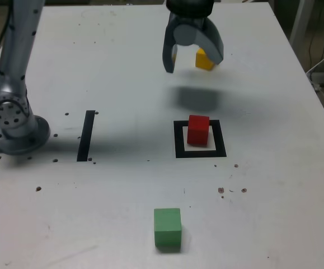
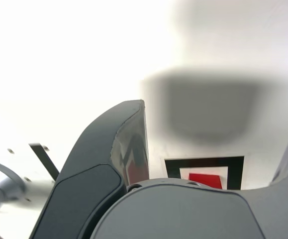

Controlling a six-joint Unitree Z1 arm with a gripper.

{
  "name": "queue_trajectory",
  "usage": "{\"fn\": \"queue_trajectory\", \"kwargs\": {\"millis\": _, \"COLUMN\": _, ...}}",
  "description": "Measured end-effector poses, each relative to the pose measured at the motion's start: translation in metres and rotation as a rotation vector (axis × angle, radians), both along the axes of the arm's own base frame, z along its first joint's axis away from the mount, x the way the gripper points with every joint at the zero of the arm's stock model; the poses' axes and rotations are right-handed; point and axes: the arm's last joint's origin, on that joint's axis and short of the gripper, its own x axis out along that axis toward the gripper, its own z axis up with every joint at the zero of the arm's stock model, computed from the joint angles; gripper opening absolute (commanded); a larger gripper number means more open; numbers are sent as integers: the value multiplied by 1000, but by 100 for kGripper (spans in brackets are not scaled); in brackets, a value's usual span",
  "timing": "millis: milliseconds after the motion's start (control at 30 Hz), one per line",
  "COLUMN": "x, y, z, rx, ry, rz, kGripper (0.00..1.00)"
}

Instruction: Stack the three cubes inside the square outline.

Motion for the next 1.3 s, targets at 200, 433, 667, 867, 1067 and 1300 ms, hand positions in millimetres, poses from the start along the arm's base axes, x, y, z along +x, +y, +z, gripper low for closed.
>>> {"fn": "queue_trajectory", "kwargs": {"millis": 200, "x": 9, "y": 26, "z": 3, "rx": -16, "ry": -2, "rz": -79, "kGripper": 97}}
{"fn": "queue_trajectory", "kwargs": {"millis": 433, "x": 14, "y": 60, "z": -2, "rx": -34, "ry": 14, "rz": -129, "kGripper": 96}}
{"fn": "queue_trajectory", "kwargs": {"millis": 667, "x": 27, "y": 85, "z": -16, "rx": -52, "ry": 37, "rz": -159, "kGripper": 94}}
{"fn": "queue_trajectory", "kwargs": {"millis": 867, "x": 42, "y": 97, "z": -30, "rx": -60, "ry": 42, "rz": -180, "kGripper": 91}}
{"fn": "queue_trajectory", "kwargs": {"millis": 1067, "x": 50, "y": 102, "z": -46, "rx": -80, "ry": 64, "rz": -191, "kGripper": 80}}
{"fn": "queue_trajectory", "kwargs": {"millis": 1300, "x": 52, "y": 103, "z": -54, "rx": -89, "ry": 75, "rz": -192, "kGripper": 46}}
